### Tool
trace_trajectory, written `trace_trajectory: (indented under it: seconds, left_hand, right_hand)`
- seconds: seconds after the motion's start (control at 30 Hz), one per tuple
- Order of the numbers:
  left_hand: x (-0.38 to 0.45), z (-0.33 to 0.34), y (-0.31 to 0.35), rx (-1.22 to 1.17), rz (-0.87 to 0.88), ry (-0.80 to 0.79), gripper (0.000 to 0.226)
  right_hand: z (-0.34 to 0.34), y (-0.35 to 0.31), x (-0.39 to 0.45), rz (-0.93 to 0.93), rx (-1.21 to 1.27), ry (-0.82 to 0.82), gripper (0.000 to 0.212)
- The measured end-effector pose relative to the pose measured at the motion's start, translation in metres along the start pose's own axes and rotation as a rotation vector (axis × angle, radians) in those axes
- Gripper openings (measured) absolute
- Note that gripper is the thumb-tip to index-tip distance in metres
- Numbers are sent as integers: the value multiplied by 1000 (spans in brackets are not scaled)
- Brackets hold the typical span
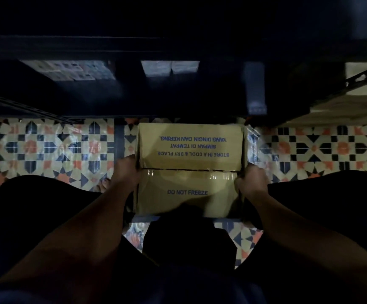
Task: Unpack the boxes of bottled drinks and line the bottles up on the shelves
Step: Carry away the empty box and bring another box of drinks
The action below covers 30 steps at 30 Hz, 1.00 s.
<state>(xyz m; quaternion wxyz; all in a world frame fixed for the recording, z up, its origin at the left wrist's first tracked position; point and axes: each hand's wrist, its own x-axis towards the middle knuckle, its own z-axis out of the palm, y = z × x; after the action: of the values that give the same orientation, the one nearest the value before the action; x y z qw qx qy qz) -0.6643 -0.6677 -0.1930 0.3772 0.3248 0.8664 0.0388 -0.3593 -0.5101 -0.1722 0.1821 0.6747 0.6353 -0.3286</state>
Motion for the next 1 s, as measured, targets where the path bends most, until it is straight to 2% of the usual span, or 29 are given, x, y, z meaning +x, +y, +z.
trace_trajectory:
  seconds: [0.2, 0.4, 0.6, 0.8, 1.0]
  left_hand:
    - [4, 11, -10, -38, -46, -13, 17]
    - [1, 25, -35, -4, -163, -67, 18]
    - [7, 29, -44, 24, -88, -28, 15]
    - [27, 19, -34, 8, 19, 63, 13]
    - [53, 5, -22, 134, 75, 71, 18]
  right_hand:
    - [16, 2, 15, -12, -28, -20, 17]
    - [35, 3, 23, -66, -125, -96, 20]
    - [39, 5, 32, -88, -108, -47, 19]
    - [33, 0, 52, -187, -84, -1, 12]
    - [31, -10, 76, -225, -61, 30, 7]
